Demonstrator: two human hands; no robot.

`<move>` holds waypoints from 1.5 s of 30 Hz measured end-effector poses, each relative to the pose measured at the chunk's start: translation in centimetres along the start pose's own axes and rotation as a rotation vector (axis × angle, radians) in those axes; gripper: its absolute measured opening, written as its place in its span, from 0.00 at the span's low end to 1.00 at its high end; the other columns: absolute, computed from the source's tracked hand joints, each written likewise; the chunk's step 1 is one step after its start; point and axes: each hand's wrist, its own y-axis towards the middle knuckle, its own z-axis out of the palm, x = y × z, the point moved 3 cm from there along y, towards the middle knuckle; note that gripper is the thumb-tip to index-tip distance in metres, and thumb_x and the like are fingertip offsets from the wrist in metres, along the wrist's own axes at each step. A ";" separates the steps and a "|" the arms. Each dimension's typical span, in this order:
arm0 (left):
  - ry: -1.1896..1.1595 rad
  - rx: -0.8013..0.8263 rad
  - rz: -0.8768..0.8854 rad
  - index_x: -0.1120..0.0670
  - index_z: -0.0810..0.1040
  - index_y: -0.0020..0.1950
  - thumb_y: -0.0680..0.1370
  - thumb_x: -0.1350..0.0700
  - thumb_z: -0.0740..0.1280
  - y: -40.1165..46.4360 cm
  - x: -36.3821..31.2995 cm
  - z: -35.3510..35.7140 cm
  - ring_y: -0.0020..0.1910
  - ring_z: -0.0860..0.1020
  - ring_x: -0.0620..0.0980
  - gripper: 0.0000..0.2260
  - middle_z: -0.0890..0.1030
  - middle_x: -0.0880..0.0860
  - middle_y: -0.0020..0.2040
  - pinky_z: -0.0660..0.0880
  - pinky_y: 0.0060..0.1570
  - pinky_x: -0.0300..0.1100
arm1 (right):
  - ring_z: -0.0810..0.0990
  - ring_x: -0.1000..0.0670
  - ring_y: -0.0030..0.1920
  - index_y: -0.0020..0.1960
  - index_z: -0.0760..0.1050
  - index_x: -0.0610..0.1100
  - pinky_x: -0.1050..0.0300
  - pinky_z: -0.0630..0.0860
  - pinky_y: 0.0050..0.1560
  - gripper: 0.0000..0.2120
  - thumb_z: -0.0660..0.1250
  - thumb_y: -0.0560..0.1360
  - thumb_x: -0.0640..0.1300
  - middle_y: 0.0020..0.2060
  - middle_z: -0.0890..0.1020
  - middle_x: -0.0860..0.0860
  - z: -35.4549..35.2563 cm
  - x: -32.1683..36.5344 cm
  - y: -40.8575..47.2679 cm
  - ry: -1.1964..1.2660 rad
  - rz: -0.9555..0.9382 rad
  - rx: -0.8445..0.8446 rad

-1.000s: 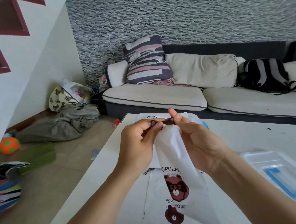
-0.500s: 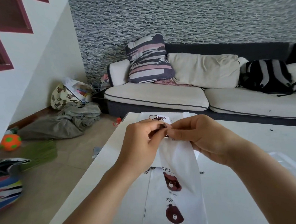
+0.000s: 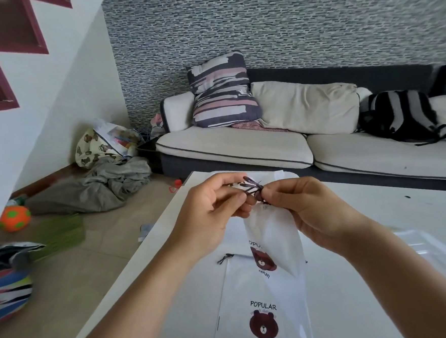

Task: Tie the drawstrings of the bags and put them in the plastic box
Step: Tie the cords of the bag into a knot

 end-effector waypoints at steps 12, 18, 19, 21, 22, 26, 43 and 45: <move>0.467 -0.139 0.241 0.50 0.84 0.37 0.74 0.57 0.69 -1.0 -0.8 0.9 0.37 0.79 0.43 0.07 0.80 0.44 0.36 0.70 0.38 0.30 | 0.78 0.44 0.41 0.48 0.78 0.36 0.55 0.75 0.40 0.06 0.64 0.81 0.37 0.43 0.79 0.39 1.4 -0.5 0.5 0.039 -0.005 -0.017; 0.186 -0.111 -0.101 0.50 0.88 0.45 0.75 0.53 0.75 -1.5 -0.4 1.0 0.43 0.84 0.47 0.03 0.87 0.49 0.40 0.76 0.44 0.40 | 0.77 0.44 0.42 0.47 0.79 0.36 0.53 0.73 0.44 0.08 0.64 0.81 0.38 0.40 0.81 0.41 1.6 -0.3 0.6 -0.160 -0.061 -0.020; 0.155 -0.114 -0.139 0.49 0.88 0.45 0.76 0.54 0.74 -1.5 -0.3 0.9 0.44 0.84 0.47 0.03 0.87 0.50 0.42 0.75 0.46 0.38 | 0.78 0.45 0.42 0.47 0.79 0.36 0.55 0.74 0.43 0.08 0.64 0.81 0.38 0.40 0.81 0.41 1.5 -0.3 0.5 -0.162 -0.056 -0.003; 0.113 -0.108 -0.198 0.50 0.88 0.46 0.76 0.54 0.74 -1.5 -0.1 0.9 0.45 0.83 0.45 0.04 0.87 0.53 0.43 0.75 0.49 0.37 | 0.79 0.47 0.41 0.48 0.79 0.36 0.58 0.75 0.41 0.07 0.65 0.81 0.38 0.40 0.82 0.42 1.3 -0.3 0.3 -0.145 -0.033 0.032; 0.084 -0.105 -0.219 0.51 0.88 0.47 0.76 0.54 0.73 -1.6 -0.1 1.0 0.45 0.83 0.44 0.04 0.87 0.53 0.44 0.75 0.50 0.37 | 0.79 0.47 0.40 0.49 0.79 0.35 0.59 0.76 0.40 0.07 0.65 0.81 0.38 0.40 0.82 0.43 1.2 -0.3 0.2 -0.144 -0.023 0.039; -0.025 -0.100 -0.242 0.54 0.87 0.51 0.76 0.59 0.72 -1.5 0.1 1.4 0.50 0.84 0.45 0.06 0.87 0.51 0.47 0.77 0.56 0.38 | 0.77 0.46 0.41 0.50 0.78 0.32 0.56 0.74 0.41 0.10 0.64 0.82 0.39 0.41 0.81 0.42 0.8 -0.4 0.4 -0.201 -0.031 0.018; -0.117 -0.198 -0.344 0.54 0.86 0.48 0.76 0.64 0.72 -1.4 0.8 1.5 0.44 0.85 0.46 0.06 0.87 0.52 0.45 0.80 0.46 0.35 | 0.69 0.60 0.26 0.41 0.80 0.44 0.69 0.65 0.30 0.09 0.66 0.80 0.40 0.27 0.76 0.59 1.1 0.3 0.5 -0.667 -0.157 -0.146; -0.063 -0.172 -0.361 0.53 0.87 0.47 0.77 0.61 0.72 -1.3 1.2 1.4 0.48 0.85 0.47 0.05 0.87 0.51 0.46 0.80 0.53 0.40 | 0.70 0.59 0.28 0.41 0.79 0.45 0.68 0.66 0.30 0.10 0.66 0.80 0.40 0.27 0.75 0.57 1.5 0.6 0.3 -0.802 -0.208 -0.170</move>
